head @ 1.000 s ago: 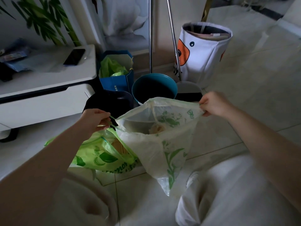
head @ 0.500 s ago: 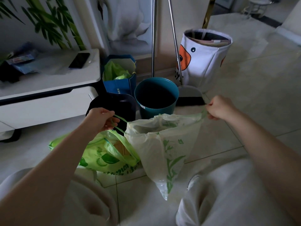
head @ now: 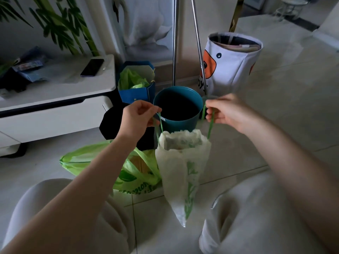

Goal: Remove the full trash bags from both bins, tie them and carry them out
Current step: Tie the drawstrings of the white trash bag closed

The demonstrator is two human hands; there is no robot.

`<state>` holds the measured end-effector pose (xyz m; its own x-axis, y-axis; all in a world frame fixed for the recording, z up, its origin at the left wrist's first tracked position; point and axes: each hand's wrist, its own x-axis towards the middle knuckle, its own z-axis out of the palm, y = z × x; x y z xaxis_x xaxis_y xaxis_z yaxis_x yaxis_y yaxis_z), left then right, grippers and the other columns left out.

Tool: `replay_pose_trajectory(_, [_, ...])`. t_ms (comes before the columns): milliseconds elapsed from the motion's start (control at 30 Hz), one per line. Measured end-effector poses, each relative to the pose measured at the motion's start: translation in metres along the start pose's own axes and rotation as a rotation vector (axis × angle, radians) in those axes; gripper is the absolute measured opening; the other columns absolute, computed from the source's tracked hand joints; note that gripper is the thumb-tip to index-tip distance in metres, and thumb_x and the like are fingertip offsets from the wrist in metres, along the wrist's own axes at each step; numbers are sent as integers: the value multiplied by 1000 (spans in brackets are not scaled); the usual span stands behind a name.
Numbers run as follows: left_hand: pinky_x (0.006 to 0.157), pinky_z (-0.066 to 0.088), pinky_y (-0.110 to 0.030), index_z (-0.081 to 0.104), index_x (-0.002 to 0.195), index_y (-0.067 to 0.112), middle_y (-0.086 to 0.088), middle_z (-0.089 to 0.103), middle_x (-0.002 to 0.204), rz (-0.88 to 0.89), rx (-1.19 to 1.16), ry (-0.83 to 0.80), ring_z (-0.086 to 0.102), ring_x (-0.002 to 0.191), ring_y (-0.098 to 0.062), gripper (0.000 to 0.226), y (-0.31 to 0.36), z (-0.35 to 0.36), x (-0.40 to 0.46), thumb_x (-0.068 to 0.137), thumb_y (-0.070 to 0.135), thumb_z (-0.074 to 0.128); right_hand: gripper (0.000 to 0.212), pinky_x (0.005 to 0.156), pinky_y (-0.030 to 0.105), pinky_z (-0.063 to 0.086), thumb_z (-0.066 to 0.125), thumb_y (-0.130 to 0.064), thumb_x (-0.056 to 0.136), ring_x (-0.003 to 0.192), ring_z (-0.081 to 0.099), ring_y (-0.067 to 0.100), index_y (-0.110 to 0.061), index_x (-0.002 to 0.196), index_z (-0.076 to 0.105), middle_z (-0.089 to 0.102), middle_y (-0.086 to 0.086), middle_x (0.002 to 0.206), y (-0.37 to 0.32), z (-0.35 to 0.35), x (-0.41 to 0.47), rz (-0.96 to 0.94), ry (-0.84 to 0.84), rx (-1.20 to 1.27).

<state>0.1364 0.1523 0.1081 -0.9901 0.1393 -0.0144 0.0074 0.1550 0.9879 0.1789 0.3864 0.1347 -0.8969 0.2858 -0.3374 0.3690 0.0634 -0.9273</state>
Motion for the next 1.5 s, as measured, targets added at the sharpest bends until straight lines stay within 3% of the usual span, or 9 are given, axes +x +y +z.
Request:
replay_pose_trajectory(167, [67,61,-32,67,95,-1,-8,75,95,54,-59,-48,67,58,-15,13,13,25,-8,90,9,61,18,63,30,60,59,-18,88,64,72,23,-8,74,62,73,10,67,-10,3,-7,48,-122,147])
replay_pose_trajectory(467, [66,62,-37,70,101,11,-10,74,86,170,93,-195,74,69,-20,30,18,71,-22,89,-5,48,21,80,37,56,64,-19,84,79,73,24,-5,99,68,75,10,87,-4,12,-9,111,-173,-20])
replay_pose_trajectory(767, [87,56,-33,68,95,20,6,72,95,207,244,-57,68,90,-7,25,0,62,-12,82,3,56,8,70,32,55,58,-10,82,68,70,21,-12,76,63,71,3,65,-3,11,-10,53,-145,92])
replay_pose_trajectory(933, [111,33,-32,35,144,29,6,44,144,-62,285,-608,39,133,-11,78,-50,67,-18,76,17,72,20,70,31,49,58,-23,88,55,54,16,-10,77,68,52,-6,43,-4,7,-22,105,-247,-183])
replay_pose_trajectory(1000, [113,31,-40,28,145,34,6,39,147,-25,428,-591,36,135,-14,95,-71,85,-29,66,43,79,24,72,32,50,59,-27,90,58,52,15,-7,83,69,51,-7,43,-6,10,-28,58,-305,-252])
replay_pose_trajectory(1133, [117,18,-46,43,137,23,3,50,138,209,549,-342,39,132,-15,91,-93,120,-38,59,58,77,28,89,45,53,59,-28,89,70,58,16,-13,66,61,57,3,64,-9,18,-31,-128,-366,-284])
replay_pose_trajectory(1267, [91,48,-37,66,92,12,-4,70,94,207,428,-71,63,94,-21,33,-108,127,-26,72,36,76,25,77,44,51,60,-22,87,68,57,18,-11,65,61,62,3,64,-10,20,-30,-432,-221,-33])
replay_pose_trajectory(1367, [56,47,-42,44,62,15,2,49,56,269,433,62,52,55,-23,35,-107,119,-12,87,29,64,22,71,36,47,61,-20,84,65,56,18,-12,64,60,60,3,62,-17,8,-28,-487,-166,324])
replay_pose_trajectory(1500, [56,40,-39,38,59,15,-5,49,60,279,560,-29,51,58,-26,41,-103,117,0,93,32,56,14,72,32,49,61,-17,83,69,60,17,-10,71,62,65,1,65,-16,8,-26,-510,-157,338])
